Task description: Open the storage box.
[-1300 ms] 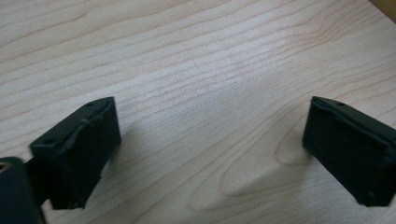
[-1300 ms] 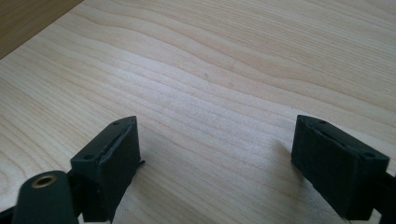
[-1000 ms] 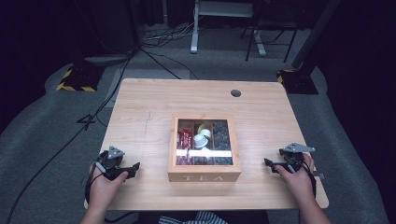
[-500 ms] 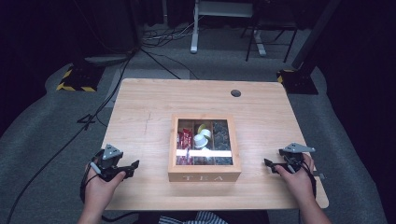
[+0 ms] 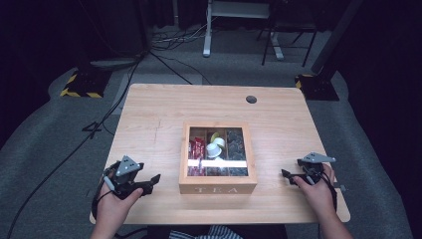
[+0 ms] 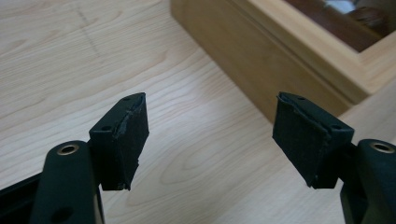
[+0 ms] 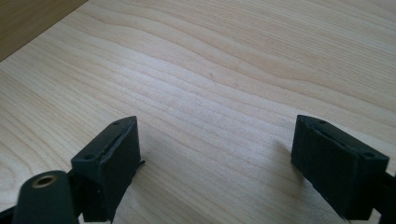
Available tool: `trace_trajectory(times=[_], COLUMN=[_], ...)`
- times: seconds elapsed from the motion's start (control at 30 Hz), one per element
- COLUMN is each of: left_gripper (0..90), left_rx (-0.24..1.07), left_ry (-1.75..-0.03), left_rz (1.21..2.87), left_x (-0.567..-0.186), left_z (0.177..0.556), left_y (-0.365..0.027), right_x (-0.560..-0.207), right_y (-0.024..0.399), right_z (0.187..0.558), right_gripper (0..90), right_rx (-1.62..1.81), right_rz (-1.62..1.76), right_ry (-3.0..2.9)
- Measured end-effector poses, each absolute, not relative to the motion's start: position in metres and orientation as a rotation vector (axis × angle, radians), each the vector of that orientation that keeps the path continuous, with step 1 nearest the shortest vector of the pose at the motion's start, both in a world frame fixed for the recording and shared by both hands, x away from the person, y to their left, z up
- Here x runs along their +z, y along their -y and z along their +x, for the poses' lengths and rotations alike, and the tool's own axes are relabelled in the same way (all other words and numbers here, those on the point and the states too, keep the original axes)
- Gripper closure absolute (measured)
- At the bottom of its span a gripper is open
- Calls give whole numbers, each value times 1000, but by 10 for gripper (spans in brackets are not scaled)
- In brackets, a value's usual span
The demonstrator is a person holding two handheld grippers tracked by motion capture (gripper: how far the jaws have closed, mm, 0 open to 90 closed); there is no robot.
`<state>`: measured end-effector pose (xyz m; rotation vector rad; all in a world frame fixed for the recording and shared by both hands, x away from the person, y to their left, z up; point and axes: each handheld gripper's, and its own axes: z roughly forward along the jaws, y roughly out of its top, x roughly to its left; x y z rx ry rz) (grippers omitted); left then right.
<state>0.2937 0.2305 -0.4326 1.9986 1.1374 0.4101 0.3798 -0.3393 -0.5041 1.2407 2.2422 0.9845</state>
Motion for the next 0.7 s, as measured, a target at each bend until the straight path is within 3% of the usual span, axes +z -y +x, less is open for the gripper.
trace_trajectory(times=[0.5, 0.7], left_gripper=[279, 329], left_rx=[334, 312], left_ry=[-976, -959], left_rz=[2003, 2029], left_x=[-428, -435], left_z=[279, 279], left_y=[-187, -176], right_x=[-504, -504], right_y=[339, 340], right_z=[379, 379], right_gripper=[189, 205], right_rx=[995, 996], right_rz=[1228, 1233], right_ry=[-2248, -2240])
